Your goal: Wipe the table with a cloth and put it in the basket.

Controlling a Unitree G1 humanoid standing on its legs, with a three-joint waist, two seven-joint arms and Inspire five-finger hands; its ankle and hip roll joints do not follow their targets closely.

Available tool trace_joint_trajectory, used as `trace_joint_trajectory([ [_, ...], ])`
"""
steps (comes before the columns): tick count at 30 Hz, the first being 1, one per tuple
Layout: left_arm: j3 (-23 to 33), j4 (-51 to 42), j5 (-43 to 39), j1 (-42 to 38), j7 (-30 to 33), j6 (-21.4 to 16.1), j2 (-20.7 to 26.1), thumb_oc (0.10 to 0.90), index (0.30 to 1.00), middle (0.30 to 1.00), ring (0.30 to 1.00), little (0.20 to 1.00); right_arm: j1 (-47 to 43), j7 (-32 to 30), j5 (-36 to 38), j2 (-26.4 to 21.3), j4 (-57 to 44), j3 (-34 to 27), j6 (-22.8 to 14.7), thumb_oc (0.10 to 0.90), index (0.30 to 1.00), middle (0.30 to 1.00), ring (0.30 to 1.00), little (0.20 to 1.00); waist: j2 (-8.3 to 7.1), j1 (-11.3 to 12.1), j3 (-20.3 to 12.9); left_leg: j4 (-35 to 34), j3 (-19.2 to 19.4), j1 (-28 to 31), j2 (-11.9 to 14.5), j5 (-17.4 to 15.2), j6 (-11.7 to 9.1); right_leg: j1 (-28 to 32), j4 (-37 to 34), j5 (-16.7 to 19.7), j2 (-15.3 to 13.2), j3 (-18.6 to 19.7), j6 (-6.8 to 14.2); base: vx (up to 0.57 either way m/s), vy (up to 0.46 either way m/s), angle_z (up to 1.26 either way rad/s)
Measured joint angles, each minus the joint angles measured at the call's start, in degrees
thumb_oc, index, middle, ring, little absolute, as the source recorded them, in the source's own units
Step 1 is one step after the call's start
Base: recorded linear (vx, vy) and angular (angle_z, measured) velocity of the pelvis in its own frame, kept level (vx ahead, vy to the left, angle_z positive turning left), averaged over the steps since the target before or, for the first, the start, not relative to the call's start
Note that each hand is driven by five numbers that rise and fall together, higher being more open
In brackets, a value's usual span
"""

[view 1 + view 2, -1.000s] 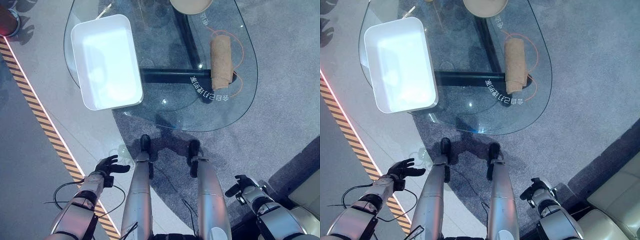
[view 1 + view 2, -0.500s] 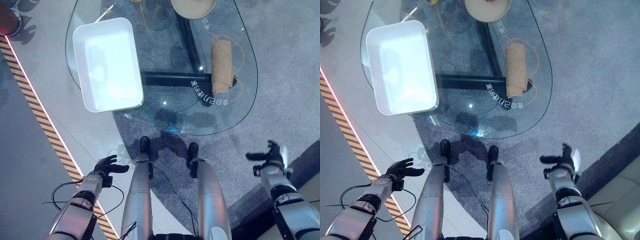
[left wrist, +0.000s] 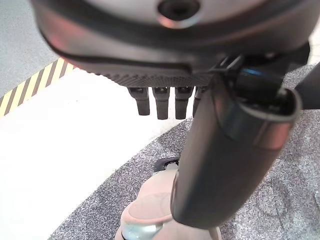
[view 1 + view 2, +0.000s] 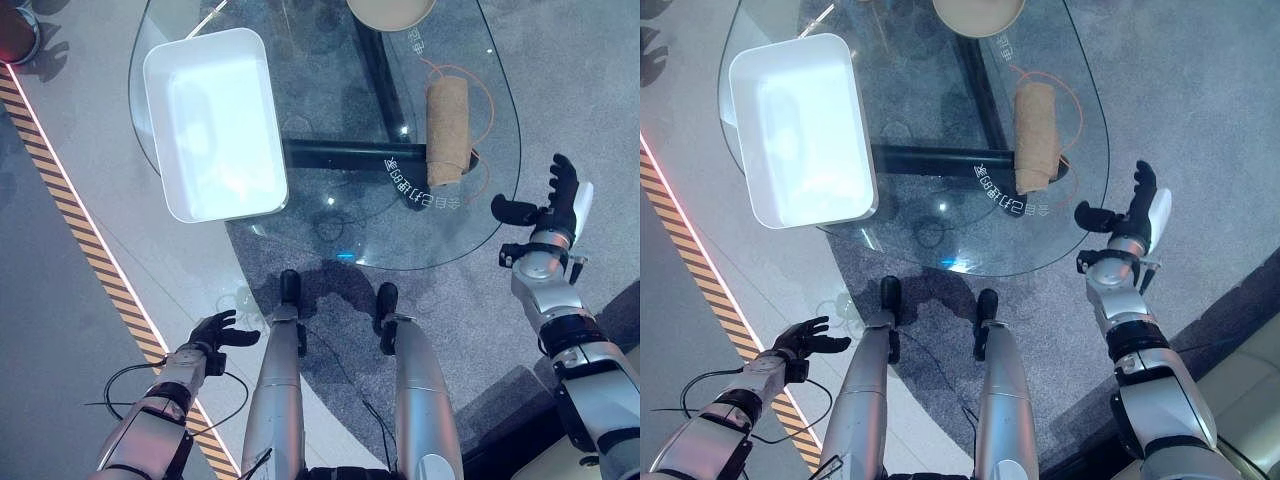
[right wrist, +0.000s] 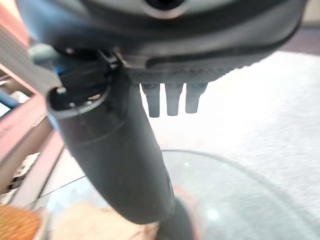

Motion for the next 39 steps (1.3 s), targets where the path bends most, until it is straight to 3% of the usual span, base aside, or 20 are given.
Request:
trace_joint_trajectory([
  [7, -1.0, -0.6, 0.0, -0.1, 0.0, -0.1, 0.0, 0.8, 0.9, 0.9, 0.9, 0.9, -6.7, 0.0, -0.4, 0.0, -6.3, 4.8, 1.7, 0.8, 0.9, 0.9, 0.9, 0.9, 0.5, 0.5, 0.3, -0.1, 0.0, 0.2, -0.3, -0.1, 0.0, 0.1, 0.2, -0.1, -0.3, 0.0, -0.2, 0.0, 0.028, 0.01],
  [17, -2.0, -1.8, 0.0, 0.7, -0.1, -0.3, -0.3, 0.8, 0.9, 0.9, 0.9, 0.9, -10.2, 0.1, -3.4, 0.1, -8.0, 10.3, 8.6, 0.8, 0.9, 0.9, 0.9, 0.9, 1.01, 2.1, 0.4, -0.1, 0.2, 0.6, -1.0, 0.0, 0.1, 0.2, 0.8, -0.2, -1.1, 0.1, -0.3, 0.0, 0.021, 0.01],
  [23, -2.1, -1.9, 0.0, 1.3, -0.1, -0.3, -0.9, 0.8, 0.9, 0.9, 0.9, 0.9, -11.8, 0.4, -3.5, 1.1, -5.4, 12.1, 12.0, 0.8, 0.9, 0.9, 0.9, 0.9, 1.2, 2.6, 0.4, -1.5, 0.3, 2.1, -1.4, 0.6, 0.5, 1.0, 0.8, -0.2, -1.5, 0.2, -0.3, 0.0, 0.0, 0.0],
  [30, -2.4, -2.3, 0.0, 1.6, 0.0, -0.4, -2.1, 0.8, 0.9, 0.9, 0.9, 0.9, -15.2, 0.5, -3.1, 1.9, -1.2, 14.2, 14.5, 0.8, 0.9, 0.9, 0.9, 0.9, 3.1, 3.0, 0.3, -2.2, 0.3, 2.5, -1.4, 1.0, 0.5, 1.1, 0.8, -0.2, -1.6, 0.1, -0.3, 0.0, 0.0, 0.0],
  [39, -4.4, -2.9, -0.1, 1.7, 0.0, -0.4, -2.9, 0.8, 0.9, 0.9, 0.9, 0.9, -17.1, 0.6, -0.9, 2.9, 3.5, 14.3, 17.5, 0.8, 0.9, 0.9, 0.9, 0.9, 3.39, 3.4, 0.4, -2.3, 0.3, 2.5, -1.5, 1.0, 0.5, 1.1, 0.8, -0.2, -1.8, 0.1, -0.3, 0.0, 0.0, 0.0],
])
